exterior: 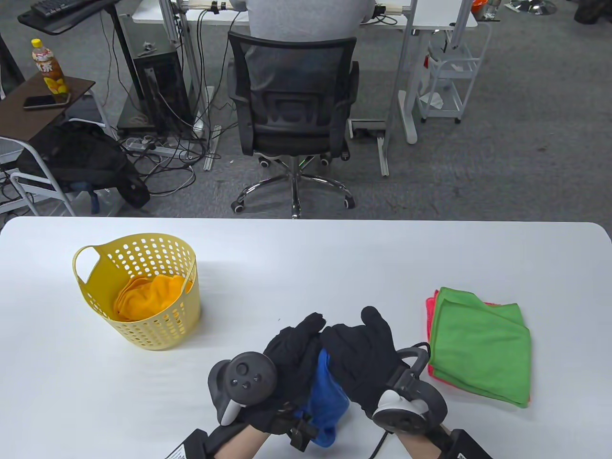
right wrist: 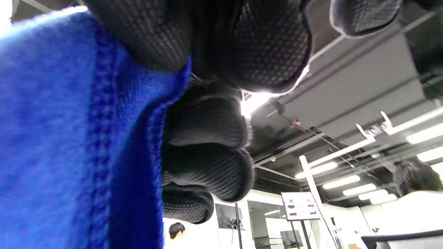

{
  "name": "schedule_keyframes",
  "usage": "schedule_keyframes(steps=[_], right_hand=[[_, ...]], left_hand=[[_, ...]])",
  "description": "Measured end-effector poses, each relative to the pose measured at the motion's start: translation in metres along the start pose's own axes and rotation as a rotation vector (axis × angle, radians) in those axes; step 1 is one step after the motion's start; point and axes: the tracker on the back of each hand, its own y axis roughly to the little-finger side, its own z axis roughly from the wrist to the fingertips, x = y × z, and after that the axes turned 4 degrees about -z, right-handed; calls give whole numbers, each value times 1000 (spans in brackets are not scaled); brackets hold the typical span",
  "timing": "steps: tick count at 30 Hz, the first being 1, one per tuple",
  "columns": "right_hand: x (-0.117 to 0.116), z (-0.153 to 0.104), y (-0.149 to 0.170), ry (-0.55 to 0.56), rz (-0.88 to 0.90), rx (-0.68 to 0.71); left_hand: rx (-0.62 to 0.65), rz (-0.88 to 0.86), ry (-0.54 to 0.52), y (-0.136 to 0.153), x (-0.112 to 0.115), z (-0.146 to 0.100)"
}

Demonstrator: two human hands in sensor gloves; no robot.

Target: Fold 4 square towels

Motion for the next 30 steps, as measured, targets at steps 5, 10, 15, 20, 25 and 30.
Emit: schedule_keyframes(steps=[5,10,15,20,25,30], right_hand=[[7,3,8,-8,39,-126],[7,3,6,-39,-25,-115],[5,4,8,-56,12,-124],[4,5,14,-77,72,-157],[19,9,26,-67,76,-209],[44,12,52,-36,111,-287]], left_hand=[[71,49,19,-5,1,-2],[154,250,-32,-13,5,-6],[190,374,-150,-21,2,-12],[211,390,-169,-22,3,-14],[196,379,-184,-23,-10,-13],[156,430,-322,-22,-41,-14]])
